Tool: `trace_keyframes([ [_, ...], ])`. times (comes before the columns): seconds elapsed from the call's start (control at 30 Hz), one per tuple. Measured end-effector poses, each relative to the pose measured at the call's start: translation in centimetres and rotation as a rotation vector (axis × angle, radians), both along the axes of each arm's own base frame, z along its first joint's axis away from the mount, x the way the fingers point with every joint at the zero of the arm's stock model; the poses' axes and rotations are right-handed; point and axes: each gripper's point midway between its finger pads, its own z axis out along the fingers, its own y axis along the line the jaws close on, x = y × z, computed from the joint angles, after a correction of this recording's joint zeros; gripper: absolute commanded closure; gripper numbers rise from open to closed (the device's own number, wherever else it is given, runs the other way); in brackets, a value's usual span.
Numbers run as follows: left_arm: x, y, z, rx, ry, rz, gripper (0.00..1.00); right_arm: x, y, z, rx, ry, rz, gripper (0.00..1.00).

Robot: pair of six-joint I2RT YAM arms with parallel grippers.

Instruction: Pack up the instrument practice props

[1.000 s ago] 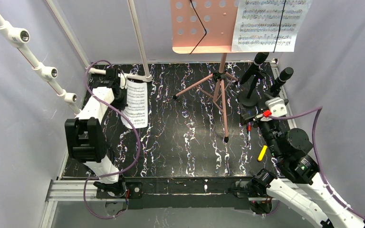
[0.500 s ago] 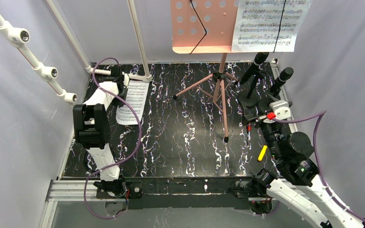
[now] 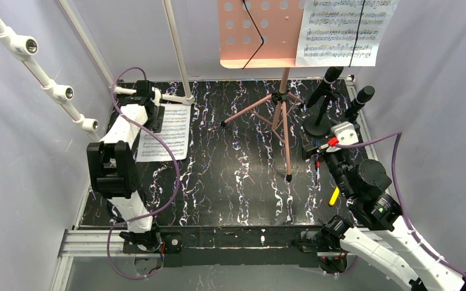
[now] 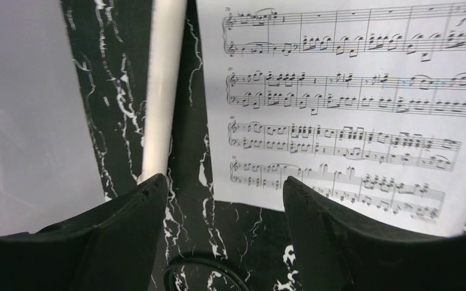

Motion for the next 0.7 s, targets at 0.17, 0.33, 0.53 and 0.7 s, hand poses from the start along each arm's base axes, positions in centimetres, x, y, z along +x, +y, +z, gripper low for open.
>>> trace_keyframes([
  [0.17, -0.9, -0.7, 4.2, -0.052, -0.12, 0.018, 0.28, 0.1, 0.6, -0.2, -0.013, 0.033, 0.019, 0.01],
  [0.33, -2.5, -3.4, 5.9, -0.208, -0.196, -0.001, 0.23, 0.3, 1.2, -0.6, -0.023, 0.071, 0.033, 0.01],
  [0.53, -1.6, -8.8, 3.1, -0.42, -0.143, -0.075, 0.23, 0.8, 2.3, -1.3, -0.037, 0.119, 0.059, 0.01],
  [0.7, 0.1, -12.6, -1.4, -0.584, -0.028, -0.094, 0.22, 0.9, 2.9, -1.9, -0.039, 0.155, 0.076, 0.01],
])
